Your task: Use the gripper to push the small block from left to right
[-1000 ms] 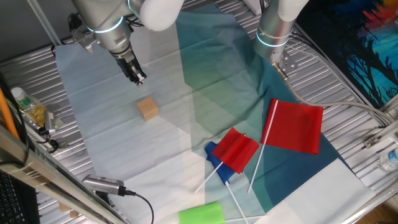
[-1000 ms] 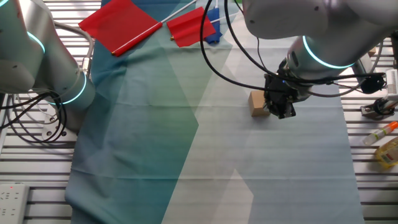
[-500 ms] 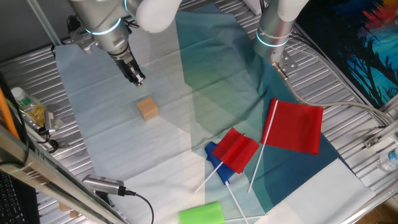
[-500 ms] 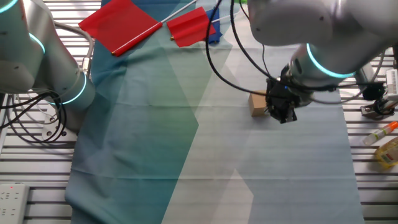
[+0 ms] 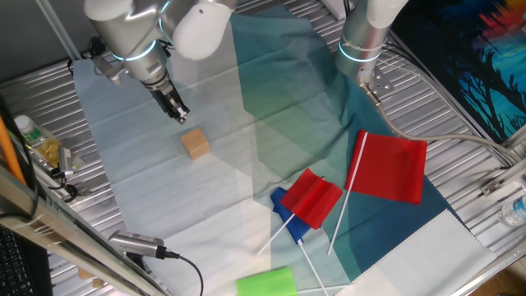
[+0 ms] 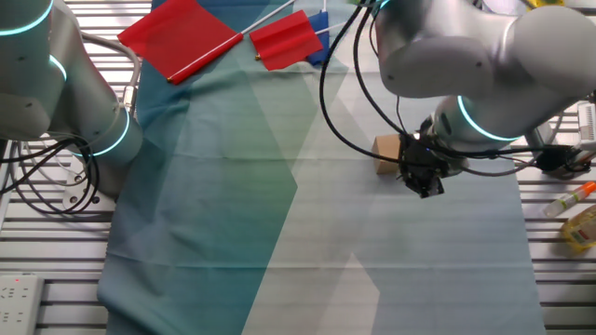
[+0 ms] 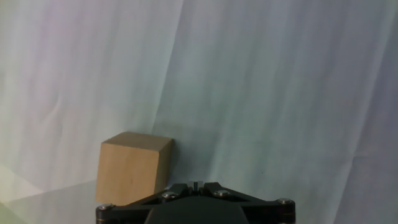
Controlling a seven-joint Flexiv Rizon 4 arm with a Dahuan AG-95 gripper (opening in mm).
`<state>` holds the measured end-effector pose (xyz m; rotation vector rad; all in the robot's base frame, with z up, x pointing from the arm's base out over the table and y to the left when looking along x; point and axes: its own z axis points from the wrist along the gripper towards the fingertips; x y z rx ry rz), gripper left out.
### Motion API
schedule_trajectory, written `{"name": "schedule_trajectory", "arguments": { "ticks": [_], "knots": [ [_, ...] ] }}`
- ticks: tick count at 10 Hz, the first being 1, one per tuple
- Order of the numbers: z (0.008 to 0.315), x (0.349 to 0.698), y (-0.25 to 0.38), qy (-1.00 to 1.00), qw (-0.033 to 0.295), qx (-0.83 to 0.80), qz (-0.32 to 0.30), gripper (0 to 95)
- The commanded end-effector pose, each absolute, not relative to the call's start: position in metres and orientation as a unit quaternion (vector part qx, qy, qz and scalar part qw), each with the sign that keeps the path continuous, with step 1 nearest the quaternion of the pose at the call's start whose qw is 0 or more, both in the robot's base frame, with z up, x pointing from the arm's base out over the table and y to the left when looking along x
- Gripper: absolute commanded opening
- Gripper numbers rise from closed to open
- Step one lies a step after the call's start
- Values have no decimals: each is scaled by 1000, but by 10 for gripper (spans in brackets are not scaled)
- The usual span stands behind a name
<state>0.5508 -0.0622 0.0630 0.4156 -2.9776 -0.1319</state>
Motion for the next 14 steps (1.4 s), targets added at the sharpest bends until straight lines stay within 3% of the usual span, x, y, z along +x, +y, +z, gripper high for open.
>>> {"name": "schedule_trajectory", "arguments": {
  "ticks": [1,14],
  "knots": [
    [60,545,-60,-987,65,139,-43,0],
    [35,540,-38,-989,56,128,-46,0]
  ]
}}
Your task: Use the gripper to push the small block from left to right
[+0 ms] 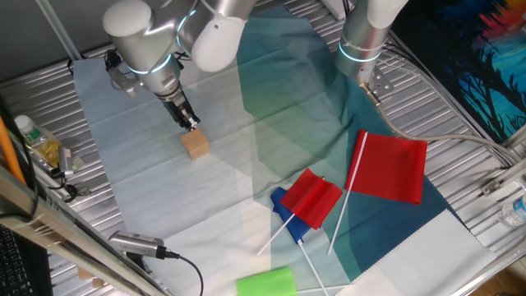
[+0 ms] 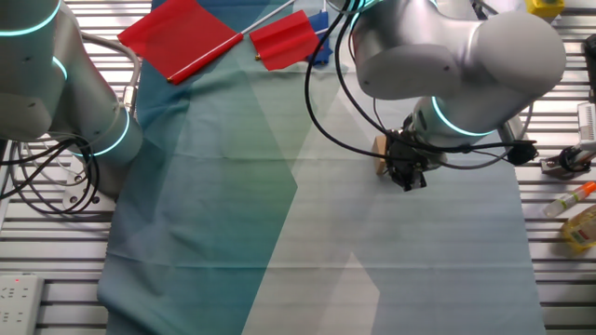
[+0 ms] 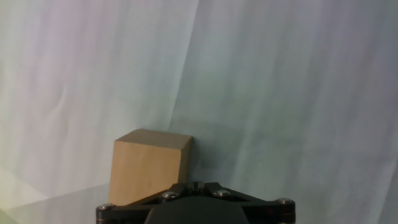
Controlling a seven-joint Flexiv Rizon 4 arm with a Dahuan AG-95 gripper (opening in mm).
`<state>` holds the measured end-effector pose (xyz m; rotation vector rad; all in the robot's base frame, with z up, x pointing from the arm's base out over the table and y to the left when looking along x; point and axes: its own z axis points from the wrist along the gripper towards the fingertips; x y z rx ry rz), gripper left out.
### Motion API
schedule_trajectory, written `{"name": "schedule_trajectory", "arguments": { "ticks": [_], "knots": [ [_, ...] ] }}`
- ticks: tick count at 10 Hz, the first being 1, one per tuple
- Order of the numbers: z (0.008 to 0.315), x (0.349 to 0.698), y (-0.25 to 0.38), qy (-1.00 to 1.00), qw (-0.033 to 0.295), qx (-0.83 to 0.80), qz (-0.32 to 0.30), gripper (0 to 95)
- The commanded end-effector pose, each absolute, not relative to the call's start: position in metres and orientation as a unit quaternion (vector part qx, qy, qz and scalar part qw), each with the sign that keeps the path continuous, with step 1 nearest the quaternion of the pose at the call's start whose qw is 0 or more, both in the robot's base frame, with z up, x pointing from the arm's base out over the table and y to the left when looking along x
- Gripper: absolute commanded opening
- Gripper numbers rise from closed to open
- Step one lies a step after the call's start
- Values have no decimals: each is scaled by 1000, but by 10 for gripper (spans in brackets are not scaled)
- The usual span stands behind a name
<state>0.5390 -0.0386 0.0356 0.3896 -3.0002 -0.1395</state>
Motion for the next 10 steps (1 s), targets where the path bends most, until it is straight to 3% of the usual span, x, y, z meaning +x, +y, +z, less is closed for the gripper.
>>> {"name": "schedule_trajectory", "arguments": {
  "ticks": [1,10],
  "knots": [
    [33,540,-37,-990,55,125,-46,0],
    [32,536,-3,-993,52,97,-41,0]
  ]
}}
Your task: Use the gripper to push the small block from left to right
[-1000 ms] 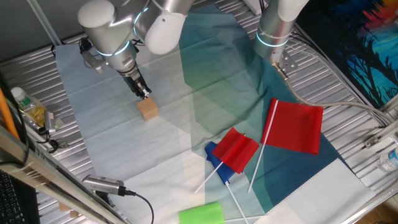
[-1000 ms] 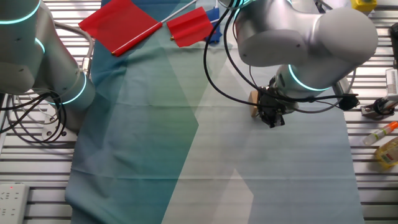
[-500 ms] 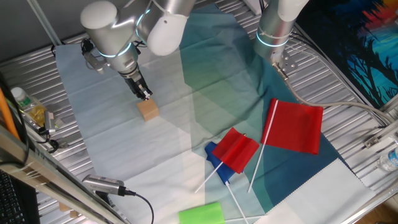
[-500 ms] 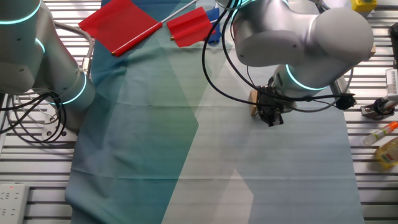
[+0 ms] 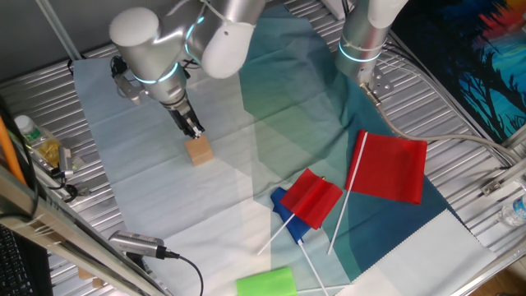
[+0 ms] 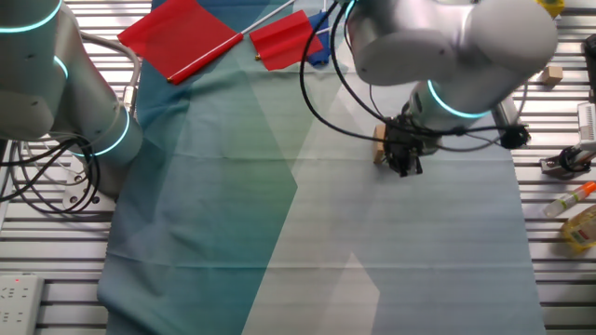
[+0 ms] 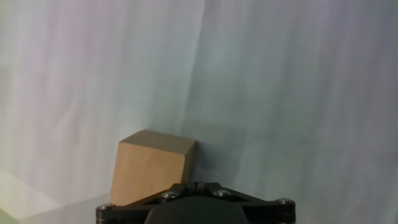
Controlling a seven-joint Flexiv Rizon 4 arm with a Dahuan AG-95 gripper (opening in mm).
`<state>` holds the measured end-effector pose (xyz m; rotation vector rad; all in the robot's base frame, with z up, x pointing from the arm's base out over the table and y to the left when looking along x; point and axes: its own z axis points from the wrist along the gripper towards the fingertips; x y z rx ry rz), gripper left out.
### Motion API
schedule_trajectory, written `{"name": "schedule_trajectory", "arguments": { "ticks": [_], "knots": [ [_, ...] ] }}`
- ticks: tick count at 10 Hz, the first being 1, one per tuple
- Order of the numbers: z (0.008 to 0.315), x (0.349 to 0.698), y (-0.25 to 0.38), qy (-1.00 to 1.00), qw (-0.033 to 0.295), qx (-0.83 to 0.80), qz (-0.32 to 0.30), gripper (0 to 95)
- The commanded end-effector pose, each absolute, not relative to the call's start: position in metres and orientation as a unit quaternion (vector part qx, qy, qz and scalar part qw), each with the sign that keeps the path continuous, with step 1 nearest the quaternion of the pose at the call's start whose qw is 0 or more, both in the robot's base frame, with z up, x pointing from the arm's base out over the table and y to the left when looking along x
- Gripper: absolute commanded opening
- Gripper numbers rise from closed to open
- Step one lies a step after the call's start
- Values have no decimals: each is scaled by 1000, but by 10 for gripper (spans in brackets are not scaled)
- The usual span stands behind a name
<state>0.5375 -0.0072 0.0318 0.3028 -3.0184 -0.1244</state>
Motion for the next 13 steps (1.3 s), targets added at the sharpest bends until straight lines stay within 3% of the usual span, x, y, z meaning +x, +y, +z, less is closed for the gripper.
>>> {"name": "schedule_trajectory", "arguments": {
  "ticks": [1,13],
  "knots": [
    [32,534,3,-994,51,93,-39,0],
    [32,529,77,-998,49,32,-30,0]
  ]
}}
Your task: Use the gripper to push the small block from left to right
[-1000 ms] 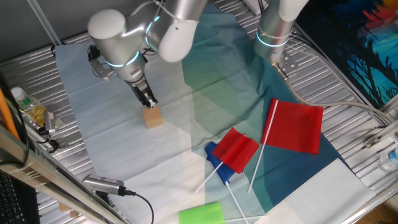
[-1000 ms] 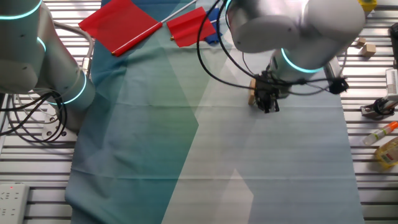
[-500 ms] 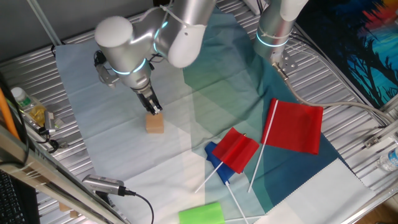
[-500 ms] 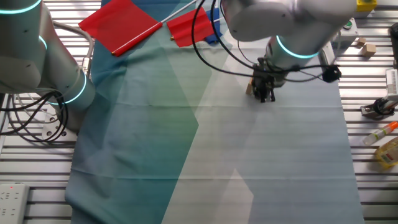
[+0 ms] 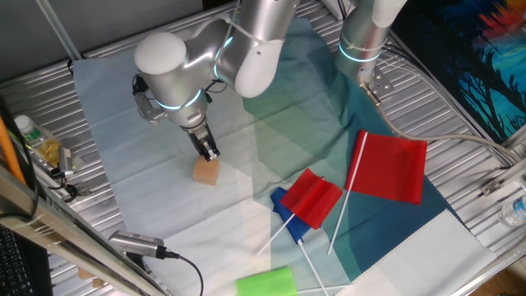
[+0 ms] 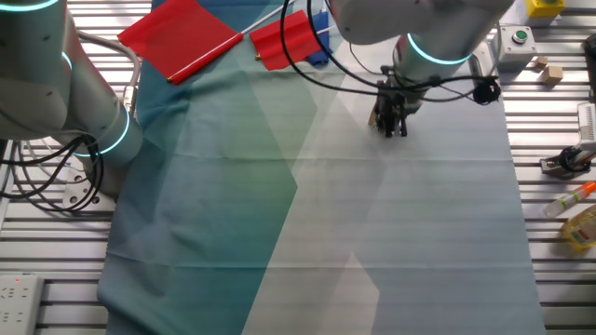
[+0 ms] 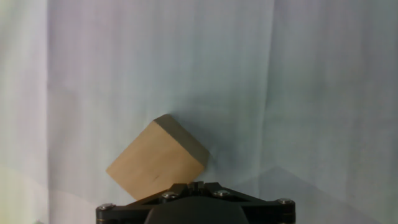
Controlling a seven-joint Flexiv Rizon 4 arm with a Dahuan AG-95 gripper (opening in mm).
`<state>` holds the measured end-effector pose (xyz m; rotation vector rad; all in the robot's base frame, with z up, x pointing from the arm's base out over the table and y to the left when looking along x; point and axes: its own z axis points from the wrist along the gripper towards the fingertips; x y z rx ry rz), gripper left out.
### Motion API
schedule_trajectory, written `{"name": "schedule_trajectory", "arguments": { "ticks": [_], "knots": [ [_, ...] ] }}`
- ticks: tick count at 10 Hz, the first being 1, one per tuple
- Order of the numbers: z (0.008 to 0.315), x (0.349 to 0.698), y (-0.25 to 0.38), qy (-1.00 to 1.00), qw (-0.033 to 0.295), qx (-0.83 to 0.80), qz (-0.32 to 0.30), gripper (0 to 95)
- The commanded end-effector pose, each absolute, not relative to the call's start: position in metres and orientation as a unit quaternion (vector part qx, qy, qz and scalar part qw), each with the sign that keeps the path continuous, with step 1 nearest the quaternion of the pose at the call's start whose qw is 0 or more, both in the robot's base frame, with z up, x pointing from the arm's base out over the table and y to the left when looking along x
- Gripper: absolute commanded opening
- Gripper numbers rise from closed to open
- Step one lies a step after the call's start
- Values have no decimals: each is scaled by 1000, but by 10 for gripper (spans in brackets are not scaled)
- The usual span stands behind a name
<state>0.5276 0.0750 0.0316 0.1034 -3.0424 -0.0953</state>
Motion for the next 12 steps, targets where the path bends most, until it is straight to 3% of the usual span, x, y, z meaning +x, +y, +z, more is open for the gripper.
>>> {"name": "schedule_trajectory", "arguments": {
  "ticks": [1,12],
  "knots": [
    [32,529,77,-998,49,30,-32,0],
    [32,529,77,-997,47,52,-20,0]
  ]
}}
